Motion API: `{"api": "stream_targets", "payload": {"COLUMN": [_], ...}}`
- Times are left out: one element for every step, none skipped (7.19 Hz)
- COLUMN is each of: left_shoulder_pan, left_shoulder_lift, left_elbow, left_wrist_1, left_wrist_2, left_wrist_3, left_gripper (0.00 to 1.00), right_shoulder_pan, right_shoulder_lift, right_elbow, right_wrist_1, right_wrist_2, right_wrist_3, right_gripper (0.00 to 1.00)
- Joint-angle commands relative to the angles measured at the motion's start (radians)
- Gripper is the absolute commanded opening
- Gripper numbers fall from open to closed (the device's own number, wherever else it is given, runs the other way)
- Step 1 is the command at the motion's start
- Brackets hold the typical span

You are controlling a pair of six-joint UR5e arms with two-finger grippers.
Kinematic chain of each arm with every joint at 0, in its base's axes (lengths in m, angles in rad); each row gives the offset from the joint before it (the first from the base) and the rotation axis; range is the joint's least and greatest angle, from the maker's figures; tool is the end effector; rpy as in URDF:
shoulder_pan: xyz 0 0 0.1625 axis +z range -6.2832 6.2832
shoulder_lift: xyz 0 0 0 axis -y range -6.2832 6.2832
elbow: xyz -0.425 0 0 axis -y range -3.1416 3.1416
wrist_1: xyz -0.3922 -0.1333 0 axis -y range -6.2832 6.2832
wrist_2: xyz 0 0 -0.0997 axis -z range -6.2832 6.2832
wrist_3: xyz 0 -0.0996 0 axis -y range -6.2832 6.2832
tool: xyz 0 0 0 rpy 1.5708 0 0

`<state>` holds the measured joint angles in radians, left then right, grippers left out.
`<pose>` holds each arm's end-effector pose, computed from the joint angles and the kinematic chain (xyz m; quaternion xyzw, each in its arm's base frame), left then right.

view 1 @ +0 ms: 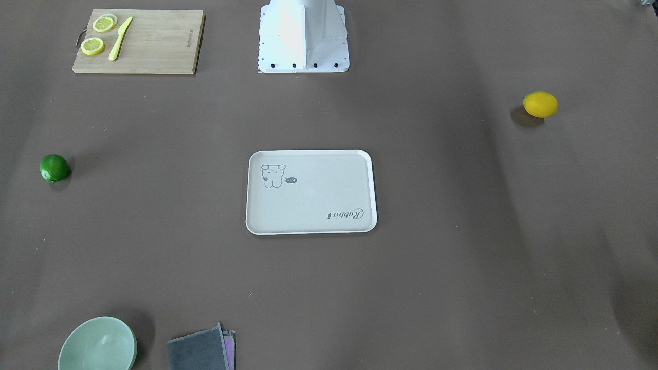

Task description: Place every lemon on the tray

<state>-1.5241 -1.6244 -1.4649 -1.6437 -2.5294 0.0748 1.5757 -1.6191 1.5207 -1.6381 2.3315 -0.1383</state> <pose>-0.0277 -0.5171 0.6626 0.0156 0.4610 0.0586 0.8853 0.0669 -0.4559 0.7131 -0.0502 -0.3745 -0.0310 0.9253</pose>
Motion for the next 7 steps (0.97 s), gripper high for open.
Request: {"api": "stream_targets", "payload": {"left_shoulder_pan": [0.036, 0.080, 0.122, 0.152, 0.159, 0.159, 0.159], "left_shoulder_lift": [0.108, 0.135, 0.174, 0.216, 0.247, 0.261, 0.282], "left_elbow": [-0.040, -0.079, -0.124, -0.165, -0.173, -0.175, -0.173], "left_wrist_1": [-0.027, -0.013, -0.016, -0.015, -0.014, -0.016, -0.011], "left_wrist_2": [-0.014, -0.063, -0.083, -0.094, -0.161, -0.222, -0.224], "left_wrist_3": [-0.173, -0.272, -0.432, -0.543, -0.644, -0.779, -0.841], "left_gripper": [0.98, 0.98, 0.98, 0.98, 0.98, 0.98, 0.98], "right_shoulder_pan": [-0.002, -0.002, -0.002, -0.003, -0.002, -0.003, -0.003], "right_shoulder_lift": [-0.002, -0.002, -0.002, -0.004, -0.004, -0.004, -0.004], "right_elbow": [-0.001, 0.001, 0.003, 0.001, 0.001, -0.001, -0.001], "right_wrist_1": [0.000, 0.000, 0.000, 0.001, 0.000, 0.000, 0.000], "right_wrist_2": [0.006, 0.008, 0.008, 0.011, 0.011, 0.011, 0.011], "right_wrist_3": [0.000, 0.000, 0.000, 0.000, 0.000, 0.000, 0.000], "right_gripper": [1.00, 1.00, 1.00, 1.00, 1.00, 1.00, 1.00]}}
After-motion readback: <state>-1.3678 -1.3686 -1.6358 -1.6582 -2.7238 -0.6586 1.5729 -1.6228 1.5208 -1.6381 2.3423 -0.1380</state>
